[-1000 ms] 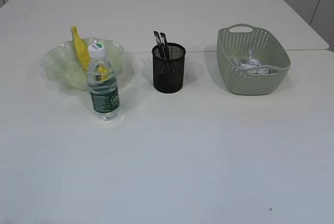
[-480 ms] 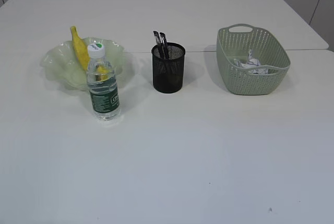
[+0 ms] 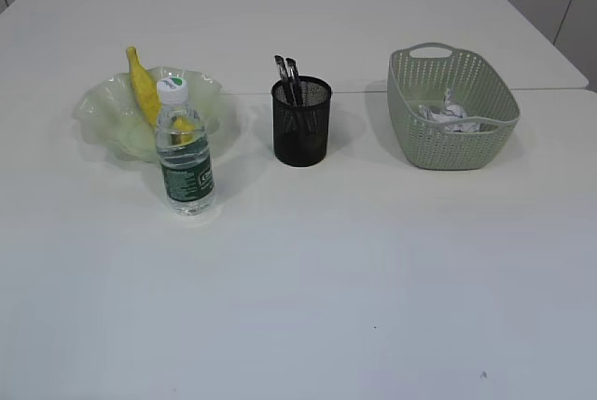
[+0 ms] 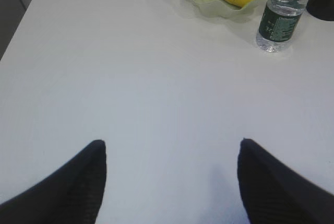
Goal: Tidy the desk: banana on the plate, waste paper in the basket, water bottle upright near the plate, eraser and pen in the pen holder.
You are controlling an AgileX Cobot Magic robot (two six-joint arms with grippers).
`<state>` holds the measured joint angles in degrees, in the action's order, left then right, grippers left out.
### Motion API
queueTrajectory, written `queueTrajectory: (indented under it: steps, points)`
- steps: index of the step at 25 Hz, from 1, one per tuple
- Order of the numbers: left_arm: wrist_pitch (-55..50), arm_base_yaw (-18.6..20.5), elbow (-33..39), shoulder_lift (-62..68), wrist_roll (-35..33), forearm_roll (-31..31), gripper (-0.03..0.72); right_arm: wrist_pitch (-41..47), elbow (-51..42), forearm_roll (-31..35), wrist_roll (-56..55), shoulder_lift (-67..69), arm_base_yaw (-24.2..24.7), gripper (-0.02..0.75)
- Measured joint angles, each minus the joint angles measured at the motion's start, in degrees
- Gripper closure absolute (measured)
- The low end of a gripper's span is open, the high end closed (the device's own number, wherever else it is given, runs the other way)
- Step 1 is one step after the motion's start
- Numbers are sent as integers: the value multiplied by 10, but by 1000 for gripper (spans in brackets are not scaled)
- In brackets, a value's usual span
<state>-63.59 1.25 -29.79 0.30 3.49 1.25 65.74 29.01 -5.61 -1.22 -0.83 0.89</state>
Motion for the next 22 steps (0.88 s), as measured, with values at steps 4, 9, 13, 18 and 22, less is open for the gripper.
queueTrajectory:
  steps: [4, 9, 13, 18, 22]
  points:
    - [0, 0, 0, 0, 0, 0, 143, 0, 0, 0, 0, 0, 0, 277]
    - [0, 0, 0, 0, 0, 0, 165, 0, 0, -3, 0, 0, -1, 277]
    - [0, 0, 0, 0, -5, 0, 168, 0, 0, -4, 0, 0, -2, 277]
    - [0, 0, 0, 0, -10, 0, 169, 0, 0, -4, 0, 0, -2, 277]
    - [0, 0, 0, 0, -12, 0, 169, 0, 0, -5, 0, 0, -2, 277]
